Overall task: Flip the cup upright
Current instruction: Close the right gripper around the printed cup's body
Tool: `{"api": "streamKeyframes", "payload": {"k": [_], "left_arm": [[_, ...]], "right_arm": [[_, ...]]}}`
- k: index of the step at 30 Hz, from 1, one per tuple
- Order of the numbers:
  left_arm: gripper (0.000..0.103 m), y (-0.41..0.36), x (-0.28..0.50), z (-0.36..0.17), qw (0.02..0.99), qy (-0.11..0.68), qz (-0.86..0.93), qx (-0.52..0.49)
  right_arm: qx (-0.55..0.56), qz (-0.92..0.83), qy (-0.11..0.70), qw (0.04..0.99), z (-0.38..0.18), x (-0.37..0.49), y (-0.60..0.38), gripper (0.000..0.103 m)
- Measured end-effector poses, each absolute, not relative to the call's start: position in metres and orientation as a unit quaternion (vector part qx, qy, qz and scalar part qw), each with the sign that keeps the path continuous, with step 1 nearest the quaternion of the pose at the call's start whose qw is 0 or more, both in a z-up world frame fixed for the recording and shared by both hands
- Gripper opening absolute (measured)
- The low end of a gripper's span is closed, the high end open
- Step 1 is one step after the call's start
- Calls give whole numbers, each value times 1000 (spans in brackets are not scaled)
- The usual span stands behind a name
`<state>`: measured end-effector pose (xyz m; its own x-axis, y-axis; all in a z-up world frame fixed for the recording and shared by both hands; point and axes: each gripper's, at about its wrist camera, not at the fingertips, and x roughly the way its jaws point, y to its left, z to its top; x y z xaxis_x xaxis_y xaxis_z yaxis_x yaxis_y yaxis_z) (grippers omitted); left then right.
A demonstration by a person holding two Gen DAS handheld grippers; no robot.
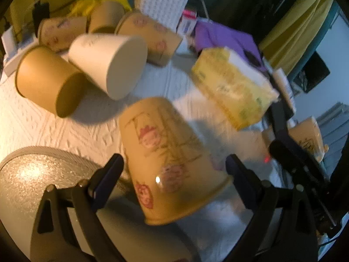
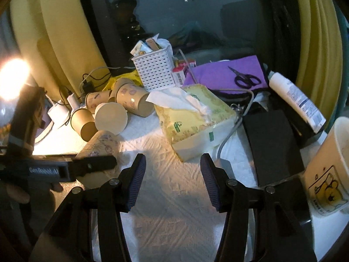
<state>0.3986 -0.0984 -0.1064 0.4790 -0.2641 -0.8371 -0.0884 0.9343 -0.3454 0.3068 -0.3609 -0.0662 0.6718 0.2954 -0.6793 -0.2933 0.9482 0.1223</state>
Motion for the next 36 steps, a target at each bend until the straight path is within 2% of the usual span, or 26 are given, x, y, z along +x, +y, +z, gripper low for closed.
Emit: {"api": "streamKeyframes", "payload": {"k": [2, 3, 4, 5, 16, 28, 36], "left_arm": [[95, -99, 400, -107, 842, 512, -57, -163], [92, -100, 400, -105, 844, 511, -58, -155], [84, -100, 400, -104, 846, 509, -62, -149], [83, -101, 400, -104, 846, 510, -65, -140], [83, -94, 368, -88, 854, 486, -131, -135], [83, -70, 266, -76, 852, 479, -186, -104], [83, -50, 208, -74, 853, 467, -229, -44]], "right_arm": [[5, 161, 371, 914, -67, 307, -359, 55], [8, 160, 372, 914, -67, 306, -359, 55], [8, 159, 372, 914, -67, 305, -358, 55], [9, 158, 373, 914, -68, 304, -358, 55], [-4, 153, 379, 913, -58, 282, -340, 55], [-24, 158, 384, 909, -51, 226, -297, 55], [-36, 168, 389, 905, -51, 181, -259, 55]]}}
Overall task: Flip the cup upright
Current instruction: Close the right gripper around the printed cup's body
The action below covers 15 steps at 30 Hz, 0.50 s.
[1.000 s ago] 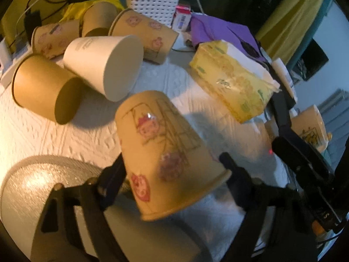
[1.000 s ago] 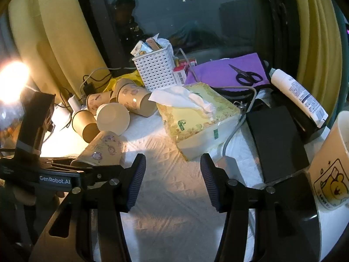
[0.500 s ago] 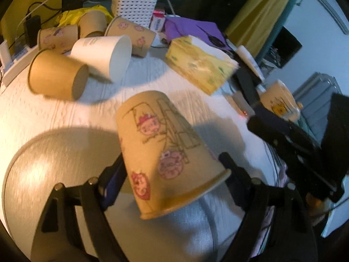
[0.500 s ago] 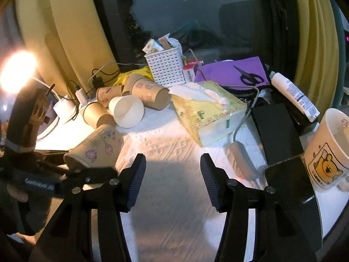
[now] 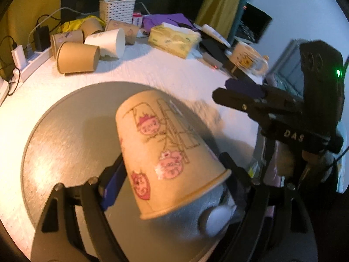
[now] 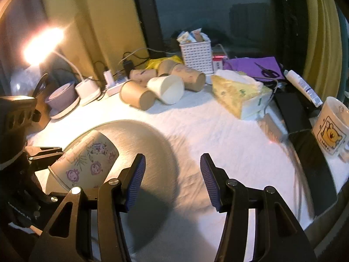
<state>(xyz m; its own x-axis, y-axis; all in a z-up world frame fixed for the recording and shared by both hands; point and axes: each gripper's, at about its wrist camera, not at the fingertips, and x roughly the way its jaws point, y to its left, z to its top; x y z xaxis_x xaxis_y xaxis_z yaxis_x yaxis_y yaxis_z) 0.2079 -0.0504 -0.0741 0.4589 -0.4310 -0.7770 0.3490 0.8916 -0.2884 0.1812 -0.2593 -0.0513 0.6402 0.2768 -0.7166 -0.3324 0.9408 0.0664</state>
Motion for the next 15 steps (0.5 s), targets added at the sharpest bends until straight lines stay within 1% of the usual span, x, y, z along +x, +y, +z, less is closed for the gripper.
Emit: {"api": "streamKeyframes", "payload": {"k": [6, 10, 15], "left_arm": [[83, -35, 190, -77, 855, 458, -244, -6], [83, -31, 184, -76, 855, 447, -264, 13], [83, -39, 177, -74, 835, 440, -330, 22]], "right_arm": [[-28, 149, 391, 908, -56, 155, -243, 55], [-42, 143, 394, 907, -57, 141, -232, 55], [-47, 135, 392, 909, -55, 130, -228, 55]]}}
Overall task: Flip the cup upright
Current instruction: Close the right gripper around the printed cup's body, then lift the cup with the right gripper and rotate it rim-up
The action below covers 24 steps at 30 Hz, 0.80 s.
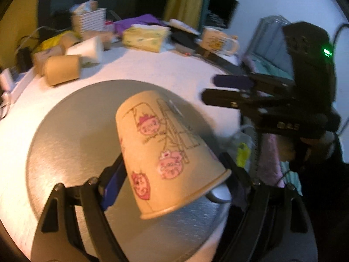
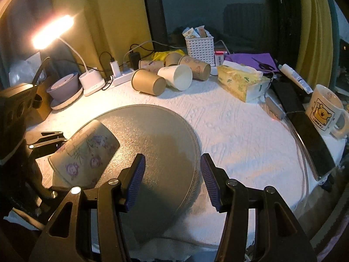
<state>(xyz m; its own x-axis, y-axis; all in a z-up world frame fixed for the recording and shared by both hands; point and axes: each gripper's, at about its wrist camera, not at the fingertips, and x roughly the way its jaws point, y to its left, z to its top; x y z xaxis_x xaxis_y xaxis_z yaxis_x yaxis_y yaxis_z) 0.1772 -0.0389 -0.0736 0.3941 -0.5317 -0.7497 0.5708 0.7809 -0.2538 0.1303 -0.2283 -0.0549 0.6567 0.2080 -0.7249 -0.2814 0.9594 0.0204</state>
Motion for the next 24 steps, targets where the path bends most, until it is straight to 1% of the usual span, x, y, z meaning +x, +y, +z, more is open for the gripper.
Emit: {"api": "streamKeyframes", "payload": {"k": [5, 16, 24], "left_arm": [[83, -51, 172, -78, 822, 445, -349, 66], [84, -69, 169, -85, 806, 443, -373, 125], [84, -73, 171, -90, 802, 444, -363, 164]], "right_arm": [[-44, 124, 393, 910, -56, 129, -230, 55], [-46, 135, 397, 907, -59, 149, -231, 55], [-44, 182, 418, 889, -79, 167, -230, 55]]}}
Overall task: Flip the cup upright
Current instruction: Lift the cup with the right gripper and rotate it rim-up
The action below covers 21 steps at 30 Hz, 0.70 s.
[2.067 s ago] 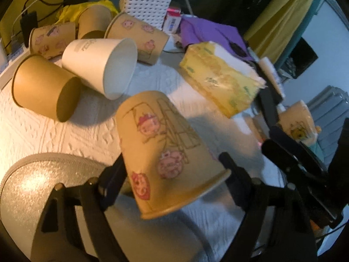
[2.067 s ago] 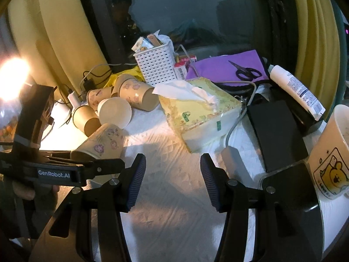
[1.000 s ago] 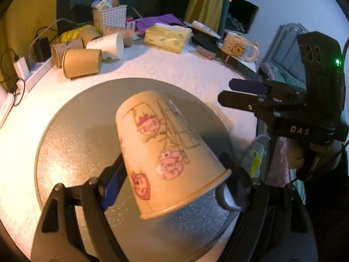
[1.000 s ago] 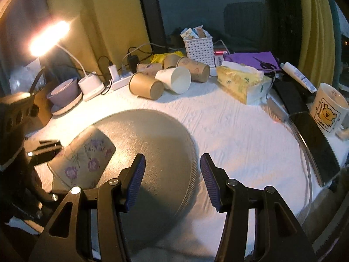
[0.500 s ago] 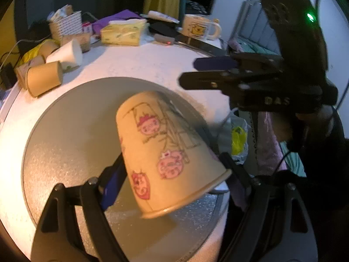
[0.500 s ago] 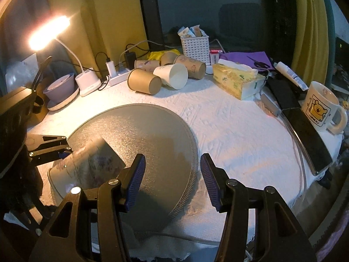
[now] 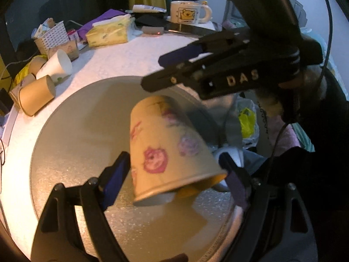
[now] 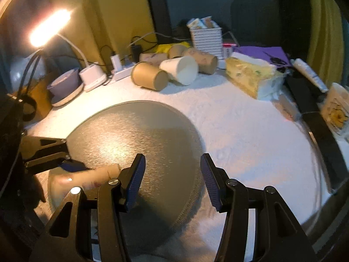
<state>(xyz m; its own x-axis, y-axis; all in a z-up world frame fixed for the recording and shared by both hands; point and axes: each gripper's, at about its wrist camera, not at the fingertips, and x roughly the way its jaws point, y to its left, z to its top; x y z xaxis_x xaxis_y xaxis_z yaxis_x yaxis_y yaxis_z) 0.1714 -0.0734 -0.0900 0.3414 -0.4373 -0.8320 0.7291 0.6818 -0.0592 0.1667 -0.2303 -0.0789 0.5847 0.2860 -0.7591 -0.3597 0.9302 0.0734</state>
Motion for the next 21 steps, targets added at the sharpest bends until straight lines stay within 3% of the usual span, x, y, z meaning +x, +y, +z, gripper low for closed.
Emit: {"api": "streamKeyframes", "payload": {"k": [21], "left_arm": [[84, -8, 138, -88, 845, 458, -247, 122]], "right_arm": [[-96, 267, 451, 847, -87, 119, -187, 55]]}}
